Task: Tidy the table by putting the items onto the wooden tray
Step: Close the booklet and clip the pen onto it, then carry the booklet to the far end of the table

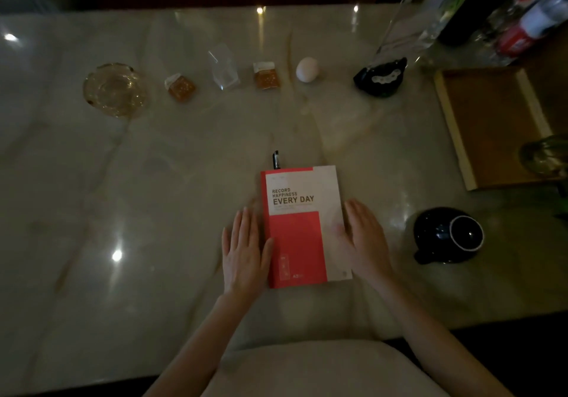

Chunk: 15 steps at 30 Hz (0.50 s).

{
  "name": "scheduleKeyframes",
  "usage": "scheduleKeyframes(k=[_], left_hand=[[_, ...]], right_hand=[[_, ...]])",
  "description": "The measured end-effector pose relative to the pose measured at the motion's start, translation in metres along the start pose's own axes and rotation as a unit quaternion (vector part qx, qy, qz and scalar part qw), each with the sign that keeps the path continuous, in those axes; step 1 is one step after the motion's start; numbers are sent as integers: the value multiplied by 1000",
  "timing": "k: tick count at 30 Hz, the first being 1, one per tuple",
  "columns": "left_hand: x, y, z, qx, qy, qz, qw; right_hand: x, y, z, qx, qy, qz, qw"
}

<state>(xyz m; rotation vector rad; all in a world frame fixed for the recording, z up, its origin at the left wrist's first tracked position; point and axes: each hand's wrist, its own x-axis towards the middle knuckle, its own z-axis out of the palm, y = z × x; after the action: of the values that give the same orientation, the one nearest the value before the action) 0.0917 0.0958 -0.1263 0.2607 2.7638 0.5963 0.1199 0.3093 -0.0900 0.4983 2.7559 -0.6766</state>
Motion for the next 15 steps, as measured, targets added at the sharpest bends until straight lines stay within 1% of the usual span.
scheduleKeyframes(k=[3,7,15], left_hand=[[-15,1,5,0,0,1,1000],[-24,7,9,-17,8,7,1000],[-17,26,3,-143,51,-70,986]], right_hand=[[-19,2,17,7,-12,2,1000],[-29,7,32,-39,-20,-7,999],[-25,13,37,-38,-5,-21,999]])
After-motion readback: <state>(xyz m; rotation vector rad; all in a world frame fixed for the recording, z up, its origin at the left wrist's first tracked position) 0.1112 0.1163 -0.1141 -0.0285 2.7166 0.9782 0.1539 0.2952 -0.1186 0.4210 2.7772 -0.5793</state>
